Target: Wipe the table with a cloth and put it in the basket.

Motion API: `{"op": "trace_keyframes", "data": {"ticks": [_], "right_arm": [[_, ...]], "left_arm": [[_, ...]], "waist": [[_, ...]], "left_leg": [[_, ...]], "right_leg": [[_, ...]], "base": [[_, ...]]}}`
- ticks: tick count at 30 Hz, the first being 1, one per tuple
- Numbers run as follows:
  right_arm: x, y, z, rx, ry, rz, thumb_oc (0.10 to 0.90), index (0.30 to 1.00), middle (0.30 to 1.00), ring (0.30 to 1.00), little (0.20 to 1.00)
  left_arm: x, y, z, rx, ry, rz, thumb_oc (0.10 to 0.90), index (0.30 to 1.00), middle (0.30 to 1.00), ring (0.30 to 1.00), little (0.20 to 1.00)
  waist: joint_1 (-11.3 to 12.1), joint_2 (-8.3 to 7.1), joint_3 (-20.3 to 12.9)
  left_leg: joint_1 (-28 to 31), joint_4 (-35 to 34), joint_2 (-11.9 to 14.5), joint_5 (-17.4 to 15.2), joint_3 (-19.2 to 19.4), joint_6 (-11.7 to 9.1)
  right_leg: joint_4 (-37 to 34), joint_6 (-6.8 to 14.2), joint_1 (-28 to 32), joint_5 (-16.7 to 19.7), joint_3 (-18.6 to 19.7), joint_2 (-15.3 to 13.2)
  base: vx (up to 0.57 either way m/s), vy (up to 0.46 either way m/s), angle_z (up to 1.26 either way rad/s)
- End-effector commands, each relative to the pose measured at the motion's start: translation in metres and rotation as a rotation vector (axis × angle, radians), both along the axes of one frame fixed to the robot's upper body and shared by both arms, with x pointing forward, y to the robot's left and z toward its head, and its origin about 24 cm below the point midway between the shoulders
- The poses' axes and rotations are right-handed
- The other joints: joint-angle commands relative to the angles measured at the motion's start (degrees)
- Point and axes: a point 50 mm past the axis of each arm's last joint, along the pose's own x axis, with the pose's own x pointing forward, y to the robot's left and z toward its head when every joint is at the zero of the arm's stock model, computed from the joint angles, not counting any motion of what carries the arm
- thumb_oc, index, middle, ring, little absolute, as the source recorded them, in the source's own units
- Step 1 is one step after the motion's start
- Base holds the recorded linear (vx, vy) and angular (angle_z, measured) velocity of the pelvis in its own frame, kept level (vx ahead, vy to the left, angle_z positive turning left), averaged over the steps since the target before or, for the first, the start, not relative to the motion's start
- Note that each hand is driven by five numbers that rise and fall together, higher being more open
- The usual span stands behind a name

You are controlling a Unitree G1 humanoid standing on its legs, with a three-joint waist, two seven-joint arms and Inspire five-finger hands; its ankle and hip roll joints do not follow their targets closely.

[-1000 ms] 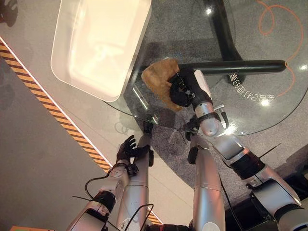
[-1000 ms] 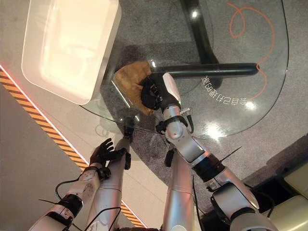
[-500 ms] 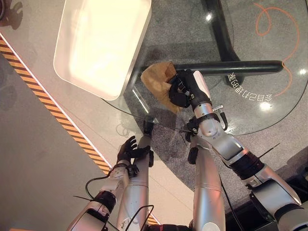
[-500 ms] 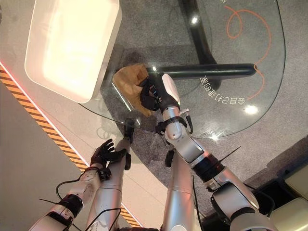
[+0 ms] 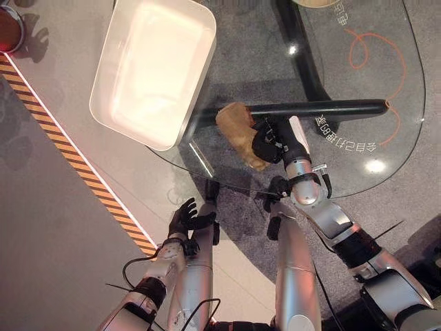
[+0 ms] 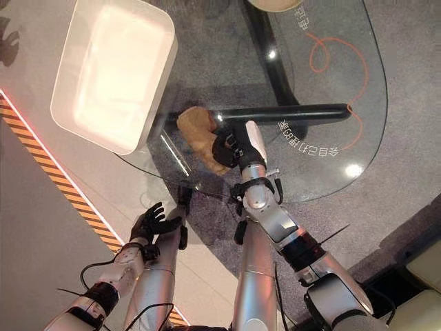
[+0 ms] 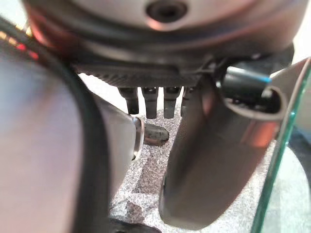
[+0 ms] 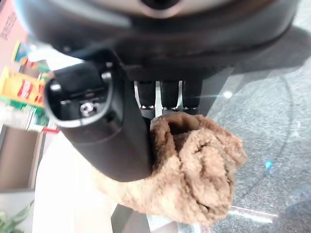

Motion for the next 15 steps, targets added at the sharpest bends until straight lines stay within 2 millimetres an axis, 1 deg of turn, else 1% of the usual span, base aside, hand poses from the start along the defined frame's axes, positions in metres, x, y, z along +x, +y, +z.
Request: {"op": "trace_keyframes", "data": {"ticks": [1,5,9,12,14,15], "right_arm": [[-0.023,0.015,0.061,0.171,-0.304,0.167,0.1,0.3,0.3,0.3,0.2],[-0.026,0.009,0.059,0.208,-0.297,0.166,0.1,0.3,0.3,0.3,0.2],[-0.029,0.004,0.055,0.225,-0.294,0.159,0.1,0.3,0.3,0.3,0.2],[-0.031,-0.003,0.053,0.242,-0.292,0.153,0.1,0.3,0.3,0.3,0.2],[-0.033,-0.007,0.05,0.252,-0.292,0.146,0.1,0.3,0.3,0.3,0.2],[-0.034,-0.008,0.05,0.256,-0.294,0.145,0.1,0.3,0.3,0.3,0.2]], "left_arm": [[-0.032,0.01,-0.016,-0.087,0.039,0.052,0.8,0.9,0.9,0.9,0.9],[-0.041,0.018,-0.019,-0.172,0.036,0.081,0.8,0.9,0.9,0.9,0.9],[-0.043,0.019,-0.013,-0.248,-0.006,0.065,0.8,0.9,0.9,0.9,0.9],[-0.04,0.016,0.001,-0.399,-0.078,0.041,0.8,0.9,0.9,0.9,0.9],[-0.039,0.012,0.013,-0.5,-0.136,-0.006,0.8,0.9,0.9,0.9,0.9],[-0.039,0.011,0.016,-0.532,-0.154,-0.02,0.8,0.9,0.9,0.9,0.9]], "waist": [[-0.1,0.17,-1.3],[0.0,0.18,-1.3],[0.1,0.23,-1.3],[0.3,0.27,-1.3],[0.4,0.38,-1.3],[0.4,0.41,-1.3]], "left_leg": [[1.3,2.4,-3.6,-3.6,5.5,3.7],[3.5,1.7,-3.4,-3.6,5.4,3.7],[5.1,1.3,-3.3,-3.7,5.4,3.6],[6.9,0.7,-3.2,-3.7,5.4,3.7],[7.9,0.4,-3.2,-3.7,5.4,3.8],[8.2,0.3,-3.1,-3.7,5.4,3.8]], "right_leg": [[-7.9,0.7,4.4,3.5,-0.6,5.2],[-8.2,0.5,6.6,3.1,-0.9,5.3],[-8.4,0.4,8.3,2.8,-1.1,5.3],[-8.8,0.3,10.2,2.5,-1.3,5.3],[-8.8,0.2,11.2,2.4,-1.5,5.3],[-8.9,0.2,11.5,2.3,-1.6,5.3]], "base": [[-0.04,-0.065,0.02],[-0.03,-0.044,0.06],[-0.02,-0.04,0.02],[-0.02,-0.037,0.03],[0.0,0.0,0.0],[0.0,0.0,0.0]]}}
